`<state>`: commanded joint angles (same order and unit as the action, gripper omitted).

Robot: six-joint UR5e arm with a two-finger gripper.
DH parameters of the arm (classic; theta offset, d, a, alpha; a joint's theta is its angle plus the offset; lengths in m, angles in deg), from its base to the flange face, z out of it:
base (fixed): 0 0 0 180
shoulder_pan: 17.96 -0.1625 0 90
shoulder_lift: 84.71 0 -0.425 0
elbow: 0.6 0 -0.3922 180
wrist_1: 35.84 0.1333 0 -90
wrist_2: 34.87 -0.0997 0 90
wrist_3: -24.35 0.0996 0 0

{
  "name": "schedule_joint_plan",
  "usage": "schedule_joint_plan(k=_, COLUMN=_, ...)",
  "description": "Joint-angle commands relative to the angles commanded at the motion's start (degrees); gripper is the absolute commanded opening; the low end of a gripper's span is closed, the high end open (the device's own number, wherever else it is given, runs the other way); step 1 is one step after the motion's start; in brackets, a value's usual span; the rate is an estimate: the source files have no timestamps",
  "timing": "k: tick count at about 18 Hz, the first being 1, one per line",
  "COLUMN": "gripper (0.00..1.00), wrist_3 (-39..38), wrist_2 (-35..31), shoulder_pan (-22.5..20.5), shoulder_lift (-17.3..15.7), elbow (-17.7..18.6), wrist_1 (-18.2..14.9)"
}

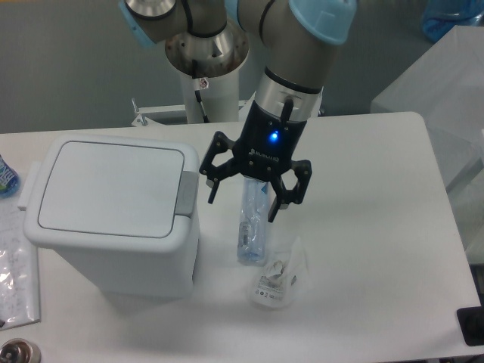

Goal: Open the trash can
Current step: 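Lower the gripper onto the lid's grey hinge tab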

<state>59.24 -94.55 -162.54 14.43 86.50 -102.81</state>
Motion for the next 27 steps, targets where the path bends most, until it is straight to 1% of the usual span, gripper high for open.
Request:
schedule_joint_plan(k=3, gripper=1.0, wrist_3=0.0, wrist_2=0.0, shoulder_pan=0.44, shoulder_lift=-0.61, elbow=0.79, wrist_1=0.0)
schedule_joint_plan(k=13, gripper=1.0, wrist_3=0.09, wrist_2=0.0, shoulder_pan=0.88, shoulder_lift=0.0, elbow=0.97, wrist_1=0.26)
schedule_joint_plan(k=18, gripper=1.0, wrist_3=0.35, wrist_2=-0.09, shoulder_pan=0.88, shoulder_lift=0.0, elbow=1.93, wrist_1=0.44)
schedule_joint_plan(k=27, gripper=1.0, wrist_3=0.35, wrist_2=-0.09, shoulder_pan=0.88, shoulder_lift=0.0, elbow=1.85, wrist_1=0.35)
